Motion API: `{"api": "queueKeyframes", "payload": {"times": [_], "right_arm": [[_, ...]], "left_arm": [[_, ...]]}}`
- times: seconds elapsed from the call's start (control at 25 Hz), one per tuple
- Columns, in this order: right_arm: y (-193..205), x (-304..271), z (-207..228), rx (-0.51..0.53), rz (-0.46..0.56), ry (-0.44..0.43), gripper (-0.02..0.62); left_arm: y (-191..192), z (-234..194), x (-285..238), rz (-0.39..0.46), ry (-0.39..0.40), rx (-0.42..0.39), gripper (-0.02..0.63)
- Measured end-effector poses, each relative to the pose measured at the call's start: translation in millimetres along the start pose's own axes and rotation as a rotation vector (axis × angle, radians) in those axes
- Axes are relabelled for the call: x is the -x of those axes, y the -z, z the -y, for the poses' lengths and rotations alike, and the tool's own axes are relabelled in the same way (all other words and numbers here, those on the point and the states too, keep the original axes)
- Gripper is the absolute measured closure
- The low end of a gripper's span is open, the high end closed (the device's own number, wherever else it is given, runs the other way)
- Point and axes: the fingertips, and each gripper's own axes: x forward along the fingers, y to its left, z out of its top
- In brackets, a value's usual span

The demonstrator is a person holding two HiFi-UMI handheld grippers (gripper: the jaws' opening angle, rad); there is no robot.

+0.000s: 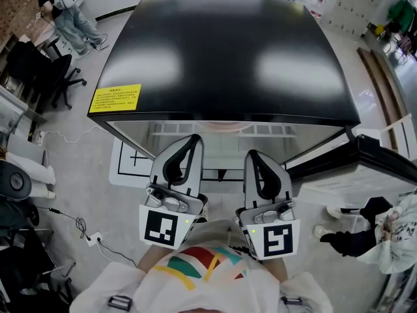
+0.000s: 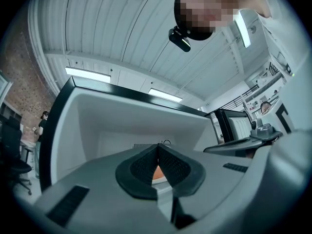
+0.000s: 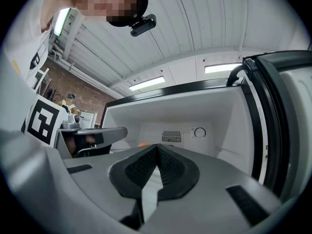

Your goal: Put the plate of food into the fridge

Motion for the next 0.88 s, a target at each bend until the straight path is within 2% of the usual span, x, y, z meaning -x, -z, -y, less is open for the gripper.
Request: {"api": "queueKeyframes", "payload": {"times": [0.4,0.56,0.68,0.88], "right_arm": [[-0.8,-1.8,2.8,-0.008,0.007,-0.035,0.595],[-4.1,-2.3,4.2,-0.008,0.012,-0.016,0.595],[-3.5,-2.2,4.6,-0.012,0.008,-0.022,0.595],[-3.6,-2.9,4.7,0.011,0.009,-0.043,0.595]], "left_arm": [[-0.6,1.8,-6.8,-0.005,-0.006,-0.02,0.598],[-7.4,2.0,-8.7,0.038,-0.006,-0.031,0.598],[-1.7,2.6,-8.6,0.0,-0.01,-0.018,0.598],[-2.3,2.5,-9.6,0.004,-0.013,-0.013,0.598]]}}
